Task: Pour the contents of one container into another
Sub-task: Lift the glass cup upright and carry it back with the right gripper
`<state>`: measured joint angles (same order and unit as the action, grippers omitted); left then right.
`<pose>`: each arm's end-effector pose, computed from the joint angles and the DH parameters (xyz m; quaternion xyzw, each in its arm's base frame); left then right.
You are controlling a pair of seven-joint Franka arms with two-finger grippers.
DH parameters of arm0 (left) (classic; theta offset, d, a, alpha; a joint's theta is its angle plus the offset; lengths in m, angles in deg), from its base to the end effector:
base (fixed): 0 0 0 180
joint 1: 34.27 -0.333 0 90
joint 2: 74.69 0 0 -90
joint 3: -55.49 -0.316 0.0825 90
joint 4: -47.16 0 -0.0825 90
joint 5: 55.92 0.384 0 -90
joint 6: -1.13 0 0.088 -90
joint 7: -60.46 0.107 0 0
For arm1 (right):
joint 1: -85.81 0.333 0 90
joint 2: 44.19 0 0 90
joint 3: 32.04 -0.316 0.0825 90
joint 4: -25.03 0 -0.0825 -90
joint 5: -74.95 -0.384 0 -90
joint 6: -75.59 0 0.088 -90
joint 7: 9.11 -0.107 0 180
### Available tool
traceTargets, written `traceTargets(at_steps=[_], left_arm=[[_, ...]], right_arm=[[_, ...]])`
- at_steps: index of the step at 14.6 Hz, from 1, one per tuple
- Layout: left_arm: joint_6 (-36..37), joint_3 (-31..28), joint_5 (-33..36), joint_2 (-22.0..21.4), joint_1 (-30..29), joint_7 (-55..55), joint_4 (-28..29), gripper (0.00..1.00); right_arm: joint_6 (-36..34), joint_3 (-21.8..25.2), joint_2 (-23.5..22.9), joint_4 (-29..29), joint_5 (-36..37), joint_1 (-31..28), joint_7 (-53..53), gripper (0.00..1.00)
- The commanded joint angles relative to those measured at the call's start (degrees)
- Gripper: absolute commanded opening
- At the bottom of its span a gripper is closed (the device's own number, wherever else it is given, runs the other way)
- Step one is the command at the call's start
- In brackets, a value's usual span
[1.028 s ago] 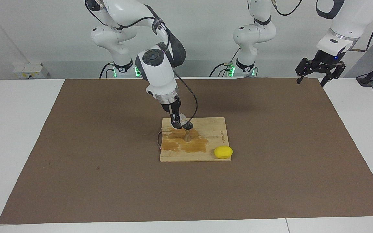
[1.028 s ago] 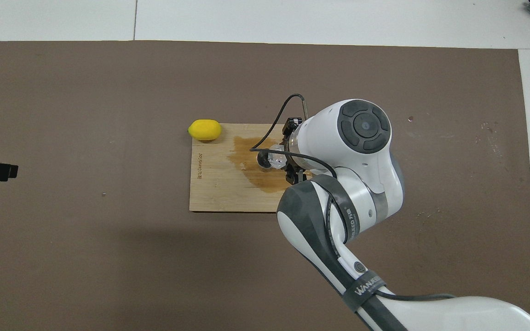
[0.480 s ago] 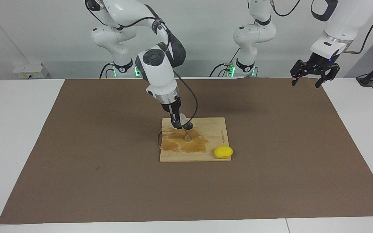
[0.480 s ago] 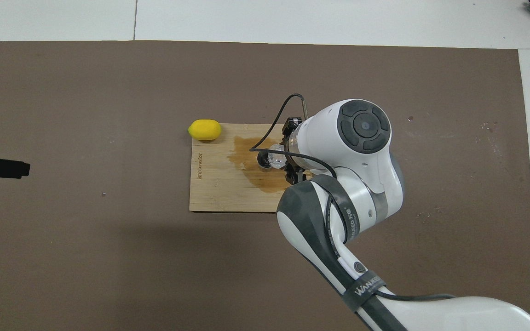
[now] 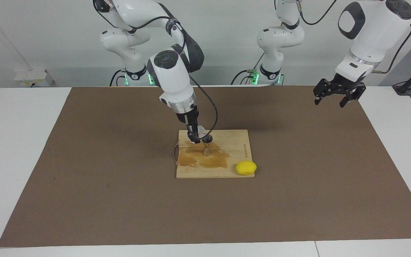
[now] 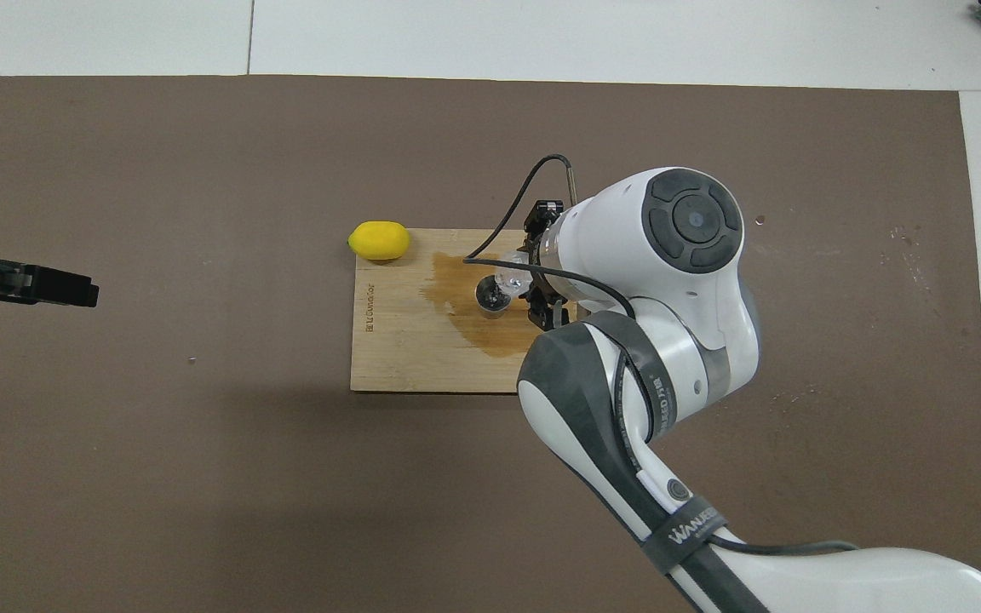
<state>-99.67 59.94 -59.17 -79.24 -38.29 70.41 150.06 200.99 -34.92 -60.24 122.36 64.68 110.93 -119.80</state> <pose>0.5416 -0.0105 0.5772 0.9958 -0.0857 0.0233 0.0230 0.5815 0.3132 0.4517 -0.7130 0.6881 0.0426 0.1274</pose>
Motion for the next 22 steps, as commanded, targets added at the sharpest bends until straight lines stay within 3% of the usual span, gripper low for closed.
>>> traceTargets(at_steps=[1, 11, 15, 22], left_arm=[[-1.06, -1.29, 1.40, 1.12, 1.91, -1.51, -1.48, 1.00], [-2.82, -1.02, 2.72, 0.51, 2.00, -6.08, -1.83, 1.00], [-2.56, -3.57, 2.72, 0.42, 5.33, -6.70, -1.83, 1.00], [-3.43, -3.84, 2.63, 0.15, 6.04, -7.23, -1.30, 1.00]], right_arm=[[2.20, -0.38, -0.91, -1.53, -3.95, -1.29, -0.68, 0.00], [2.74, -0.55, 2.34, 0.32, -30.93, -11.74, 17.76, 0.00], [1.52, -0.55, 3.83, 3.56, -41.99, -17.72, 27.68, 0.00], [-13.76, -0.47, 5.86, 10.68, -54.68, -31.69, 47.03, 0.00]])
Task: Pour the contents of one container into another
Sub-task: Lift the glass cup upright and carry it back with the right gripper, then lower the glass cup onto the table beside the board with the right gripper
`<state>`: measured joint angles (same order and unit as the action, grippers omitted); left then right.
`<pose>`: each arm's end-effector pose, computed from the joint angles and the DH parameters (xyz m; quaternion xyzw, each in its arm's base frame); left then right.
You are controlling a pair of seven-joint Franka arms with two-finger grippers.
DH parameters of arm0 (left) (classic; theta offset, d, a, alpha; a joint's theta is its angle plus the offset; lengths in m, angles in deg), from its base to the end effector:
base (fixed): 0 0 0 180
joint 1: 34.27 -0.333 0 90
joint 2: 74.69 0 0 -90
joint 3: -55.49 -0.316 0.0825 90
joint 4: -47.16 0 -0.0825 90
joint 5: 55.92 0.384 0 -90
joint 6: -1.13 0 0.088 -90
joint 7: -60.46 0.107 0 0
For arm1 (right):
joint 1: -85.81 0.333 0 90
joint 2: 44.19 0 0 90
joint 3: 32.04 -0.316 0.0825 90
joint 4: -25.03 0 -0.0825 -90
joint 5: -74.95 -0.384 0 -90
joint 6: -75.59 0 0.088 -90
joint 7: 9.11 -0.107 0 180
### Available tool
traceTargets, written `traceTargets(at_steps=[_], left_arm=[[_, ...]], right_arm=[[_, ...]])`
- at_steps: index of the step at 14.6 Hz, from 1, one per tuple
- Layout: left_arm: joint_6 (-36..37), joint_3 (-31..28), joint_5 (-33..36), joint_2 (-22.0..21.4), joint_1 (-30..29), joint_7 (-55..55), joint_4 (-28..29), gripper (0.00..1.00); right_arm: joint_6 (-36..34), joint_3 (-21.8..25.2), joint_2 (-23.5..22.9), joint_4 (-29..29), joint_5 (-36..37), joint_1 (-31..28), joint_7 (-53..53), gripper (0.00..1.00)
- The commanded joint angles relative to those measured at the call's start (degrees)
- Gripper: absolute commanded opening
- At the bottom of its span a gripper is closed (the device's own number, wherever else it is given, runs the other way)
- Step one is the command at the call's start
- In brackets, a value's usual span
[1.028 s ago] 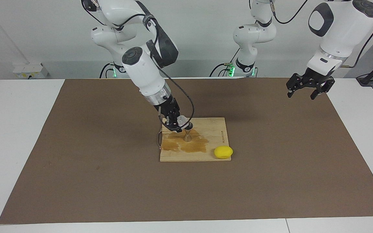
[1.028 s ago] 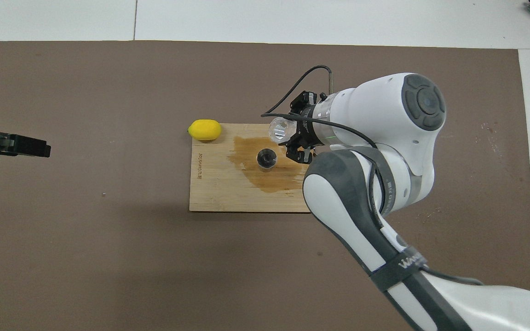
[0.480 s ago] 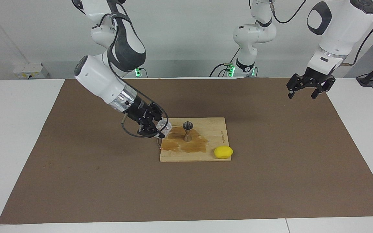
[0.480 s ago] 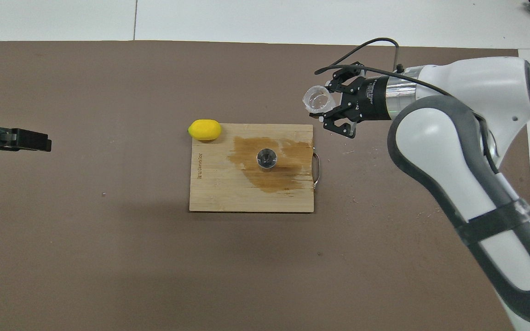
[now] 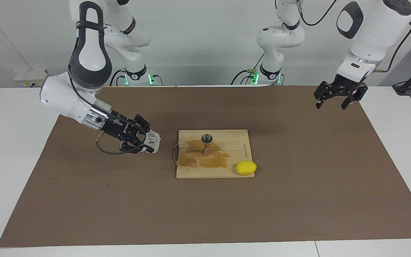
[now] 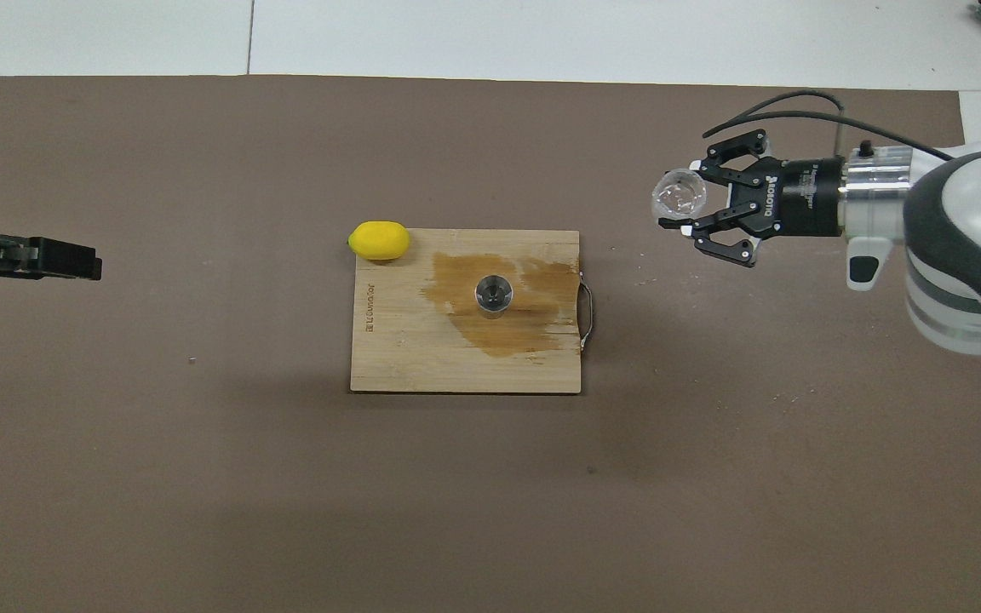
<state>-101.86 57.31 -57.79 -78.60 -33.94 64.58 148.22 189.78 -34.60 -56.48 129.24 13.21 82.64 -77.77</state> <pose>0.5500 -0.0239 0.5905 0.9972 -0.0518 0.0512 0.0141 0.6270 0.0458 0.4459 -0.5792 0.6674 0.2767 0.3776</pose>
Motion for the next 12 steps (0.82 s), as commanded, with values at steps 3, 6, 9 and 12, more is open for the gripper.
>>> traceTargets(at_steps=[3, 6, 9, 12], left_arm=[[-1.33, -1.30, 1.25, 0.49, 1.61, -1.40, -0.08, 1.00], [-1.33, -1.38, 1.16, 1.10, 1.43, -1.40, -0.08, 1.00], [-1.15, -1.21, 1.16, 1.63, 0.82, -1.40, -0.16, 1.00], [-1.24, -0.77, 1.16, 1.28, 0.64, -1.40, -0.16, 1.00]], right_arm=[[-6.78, -0.78, 1.75, 6.27, -4.00, -8.85, 9.14, 0.00], [-7.76, -0.78, 0.17, 8.12, -7.25, -11.59, 11.25, 0.00], [-7.32, -0.78, -4.39, 8.03, -11.81, -10.98, 14.14, 0.00], [-7.49, -0.78, -8.44, 8.12, -15.86, -10.54, 22.14, 0.00]])
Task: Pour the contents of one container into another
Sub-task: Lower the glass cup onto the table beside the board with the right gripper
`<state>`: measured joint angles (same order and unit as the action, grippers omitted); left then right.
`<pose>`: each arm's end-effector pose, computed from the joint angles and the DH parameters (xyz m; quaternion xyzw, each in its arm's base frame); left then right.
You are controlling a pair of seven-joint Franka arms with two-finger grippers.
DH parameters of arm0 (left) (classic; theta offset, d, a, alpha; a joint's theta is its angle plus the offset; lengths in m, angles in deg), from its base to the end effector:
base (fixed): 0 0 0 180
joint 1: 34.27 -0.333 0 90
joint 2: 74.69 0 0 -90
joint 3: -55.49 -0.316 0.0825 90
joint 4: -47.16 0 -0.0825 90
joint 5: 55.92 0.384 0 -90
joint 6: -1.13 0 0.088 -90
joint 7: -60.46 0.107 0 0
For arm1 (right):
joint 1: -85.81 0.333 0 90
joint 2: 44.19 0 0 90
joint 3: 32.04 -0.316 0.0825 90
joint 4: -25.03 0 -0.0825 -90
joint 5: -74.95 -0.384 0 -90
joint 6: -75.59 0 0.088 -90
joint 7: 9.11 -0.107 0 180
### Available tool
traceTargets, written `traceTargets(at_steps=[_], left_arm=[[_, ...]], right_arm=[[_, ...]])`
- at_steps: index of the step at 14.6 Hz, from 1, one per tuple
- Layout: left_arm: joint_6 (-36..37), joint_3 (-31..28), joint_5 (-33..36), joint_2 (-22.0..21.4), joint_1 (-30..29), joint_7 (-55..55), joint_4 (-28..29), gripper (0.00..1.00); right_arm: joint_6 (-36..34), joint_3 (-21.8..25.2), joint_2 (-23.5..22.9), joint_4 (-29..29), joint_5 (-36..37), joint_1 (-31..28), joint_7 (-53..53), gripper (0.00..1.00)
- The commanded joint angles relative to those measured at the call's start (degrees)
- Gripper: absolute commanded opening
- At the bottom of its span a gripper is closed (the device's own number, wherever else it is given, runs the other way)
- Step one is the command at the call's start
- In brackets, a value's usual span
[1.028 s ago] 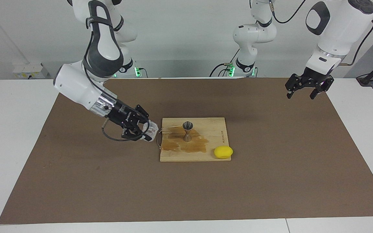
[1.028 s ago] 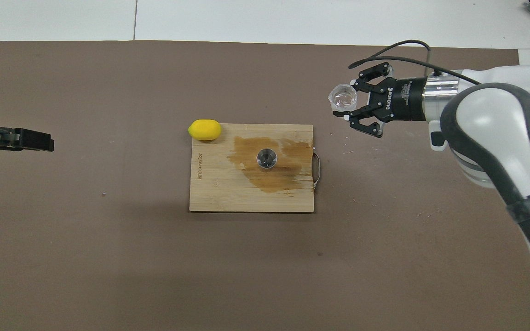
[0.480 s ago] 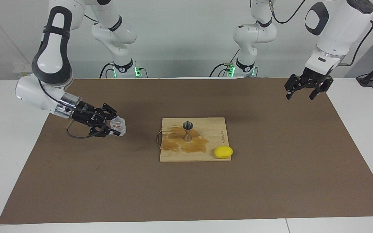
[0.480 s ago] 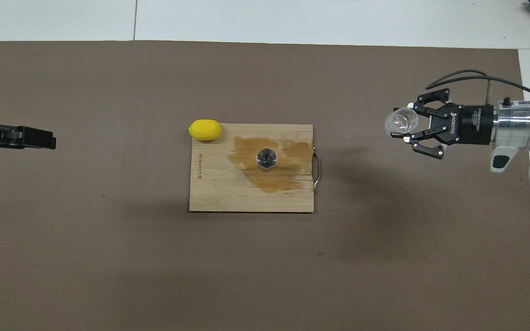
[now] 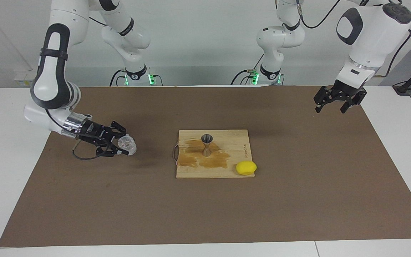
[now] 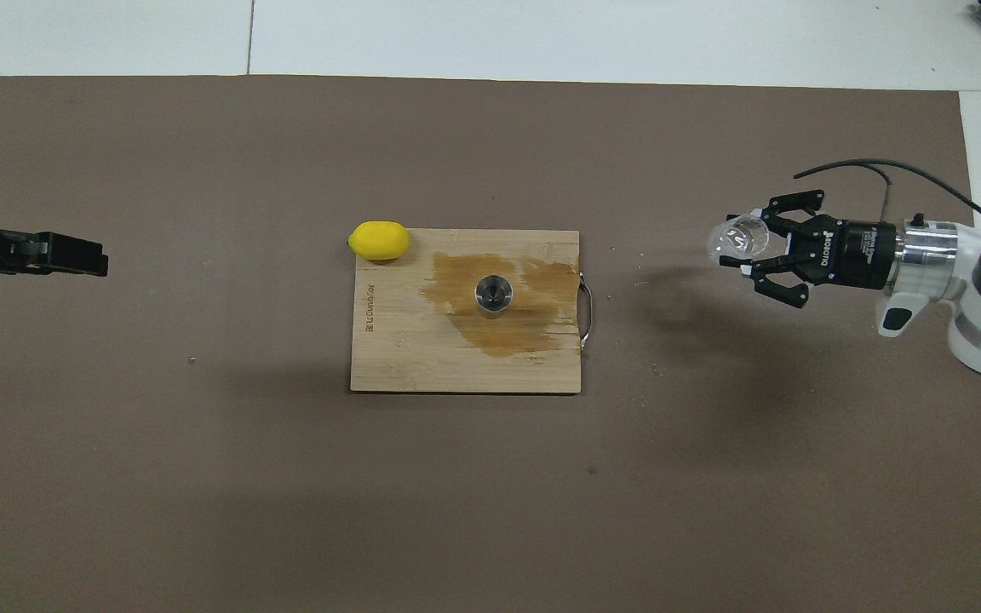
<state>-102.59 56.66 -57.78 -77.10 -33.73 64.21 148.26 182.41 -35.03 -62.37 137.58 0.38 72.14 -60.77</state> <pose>0.5579 -0.0196 0.5769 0.9979 -0.0444 0.0441 0.0147 0.5991 -0.0390 0.3302 -0.5113 0.6496 0.3440 0.4453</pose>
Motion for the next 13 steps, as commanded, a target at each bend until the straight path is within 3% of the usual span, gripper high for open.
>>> traceTargets(at_steps=[1, 7, 13], left_arm=[[-0.52, 0.05, 1.16, -0.31, 0.34, -1.03, -0.20, 1.00], [-0.25, -0.21, 1.25, -0.58, -0.10, -1.03, -0.38, 1.00], [-0.17, -0.29, 1.25, -0.75, -0.01, -1.03, -0.20, 1.00]], right_arm=[[-0.21, -0.35, -3.52, -0.05, -3.21, 0.31, 7.25, 0.00], [0.14, -0.35, -6.43, 4.17, -7.87, 2.51, 16.05, 0.00], [2.06, -0.18, -6.16, 7.51, -7.17, 2.60, 16.06, 0.00]])
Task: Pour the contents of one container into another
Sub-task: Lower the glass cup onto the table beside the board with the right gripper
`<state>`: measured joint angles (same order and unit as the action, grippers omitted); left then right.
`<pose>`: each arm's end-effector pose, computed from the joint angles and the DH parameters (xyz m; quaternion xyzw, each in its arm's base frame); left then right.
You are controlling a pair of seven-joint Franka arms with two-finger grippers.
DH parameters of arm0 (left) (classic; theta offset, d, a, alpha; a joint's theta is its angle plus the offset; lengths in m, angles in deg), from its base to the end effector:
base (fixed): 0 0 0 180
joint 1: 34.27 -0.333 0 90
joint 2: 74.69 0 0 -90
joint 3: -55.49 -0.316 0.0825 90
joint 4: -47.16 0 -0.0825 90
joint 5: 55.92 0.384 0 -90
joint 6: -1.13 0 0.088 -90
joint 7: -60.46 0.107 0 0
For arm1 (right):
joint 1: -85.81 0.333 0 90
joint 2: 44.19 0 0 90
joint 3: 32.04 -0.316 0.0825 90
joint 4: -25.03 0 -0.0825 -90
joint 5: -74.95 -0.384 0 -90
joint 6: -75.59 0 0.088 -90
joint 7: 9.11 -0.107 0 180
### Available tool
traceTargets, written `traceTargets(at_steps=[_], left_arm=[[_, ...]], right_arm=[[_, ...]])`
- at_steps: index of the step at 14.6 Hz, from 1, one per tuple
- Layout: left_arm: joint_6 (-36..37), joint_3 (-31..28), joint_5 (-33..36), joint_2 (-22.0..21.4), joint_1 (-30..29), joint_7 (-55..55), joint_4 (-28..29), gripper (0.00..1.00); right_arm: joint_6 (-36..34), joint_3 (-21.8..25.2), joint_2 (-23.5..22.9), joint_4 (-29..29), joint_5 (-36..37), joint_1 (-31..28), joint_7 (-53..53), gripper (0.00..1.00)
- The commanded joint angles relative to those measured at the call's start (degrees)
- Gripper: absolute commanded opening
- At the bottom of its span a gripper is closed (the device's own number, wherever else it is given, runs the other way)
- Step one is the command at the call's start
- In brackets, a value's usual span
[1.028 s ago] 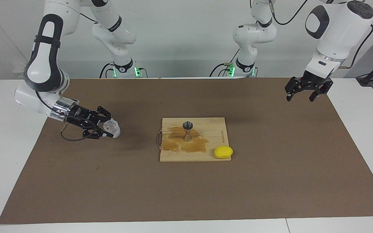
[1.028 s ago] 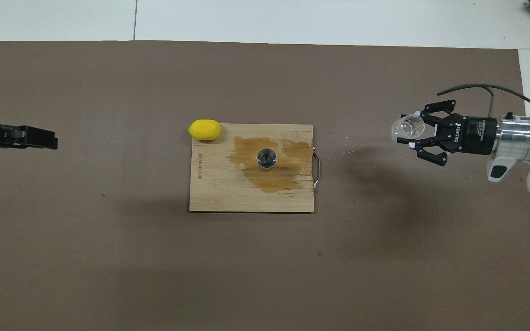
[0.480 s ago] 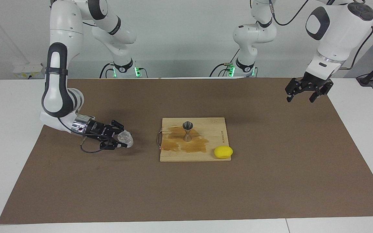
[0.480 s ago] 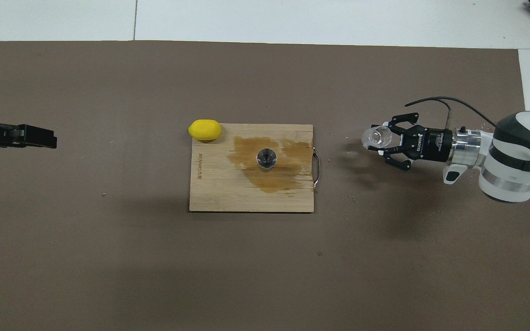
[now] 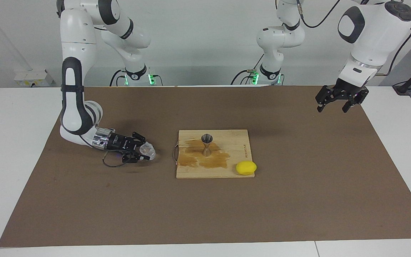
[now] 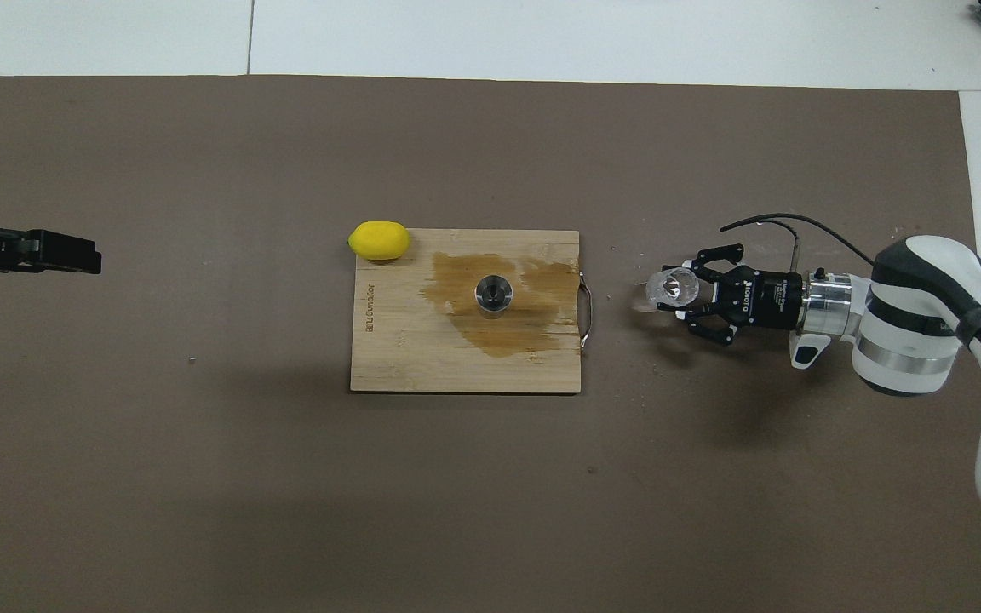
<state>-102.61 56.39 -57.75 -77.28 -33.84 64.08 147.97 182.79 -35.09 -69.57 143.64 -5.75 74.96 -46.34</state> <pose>0.5577 -0.0158 0.5812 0.9979 -0.0401 0.0484 0.0144 0.5660 -0.0020 0.2222 -0.5177 0.6214 0.3712 0.4561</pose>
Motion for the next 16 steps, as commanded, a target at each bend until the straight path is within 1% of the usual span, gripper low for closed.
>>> traceTargets(at_steps=[1, 8, 16], left_arm=[[-0.15, -0.03, 1.21, -0.49, 0.10, -0.89, 0.09, 1.00], [-0.06, -0.11, 1.21, -0.57, 0.10, -0.89, 0.17, 1.00], [-0.32, -0.20, 1.21, -0.66, 0.10, -0.89, 0.26, 1.00]], right_arm=[[2.91, -0.11, 1.03, 1.53, -0.43, -0.22, 1.54, 0.00], [4.85, -0.02, 0.94, 1.71, 2.82, -0.49, 1.54, 0.00], [6.96, -0.02, 0.77, 1.71, 4.15, -0.22, 1.54, 0.00]])
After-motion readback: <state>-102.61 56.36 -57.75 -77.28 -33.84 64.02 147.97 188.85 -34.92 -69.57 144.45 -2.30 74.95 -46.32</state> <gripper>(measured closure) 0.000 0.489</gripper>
